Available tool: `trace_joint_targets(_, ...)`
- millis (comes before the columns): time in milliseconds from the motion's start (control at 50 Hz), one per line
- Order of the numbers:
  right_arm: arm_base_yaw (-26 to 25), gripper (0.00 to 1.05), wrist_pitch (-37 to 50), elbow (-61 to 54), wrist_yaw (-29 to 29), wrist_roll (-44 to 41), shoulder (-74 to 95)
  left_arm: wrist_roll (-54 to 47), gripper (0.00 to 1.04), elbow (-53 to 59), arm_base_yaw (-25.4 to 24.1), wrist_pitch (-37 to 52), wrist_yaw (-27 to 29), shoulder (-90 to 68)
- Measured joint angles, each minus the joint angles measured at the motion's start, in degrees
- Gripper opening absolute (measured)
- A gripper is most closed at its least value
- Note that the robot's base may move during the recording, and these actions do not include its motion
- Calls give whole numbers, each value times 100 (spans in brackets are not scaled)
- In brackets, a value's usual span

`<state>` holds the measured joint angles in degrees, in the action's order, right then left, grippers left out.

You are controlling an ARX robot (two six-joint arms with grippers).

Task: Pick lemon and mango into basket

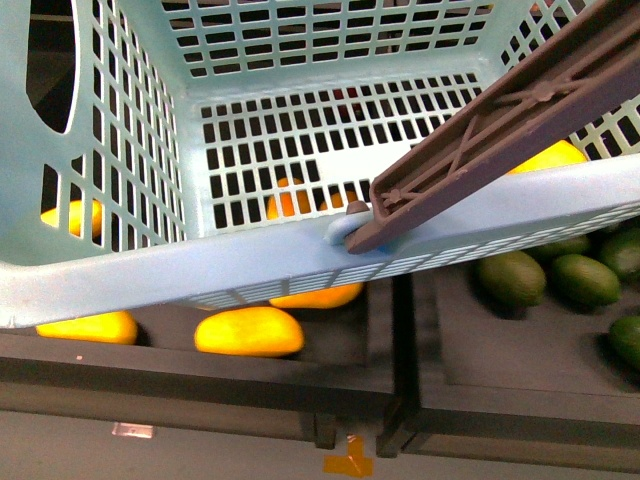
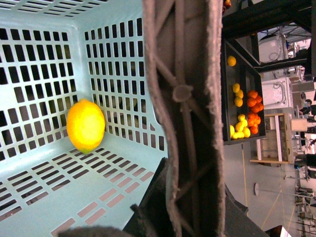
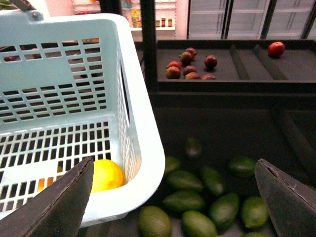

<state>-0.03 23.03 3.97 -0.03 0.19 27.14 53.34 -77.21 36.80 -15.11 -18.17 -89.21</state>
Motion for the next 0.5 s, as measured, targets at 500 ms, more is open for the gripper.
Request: trace_joint_targets(500,0,96,0,0,2,0,2,-2,6,0,0,0,11,7)
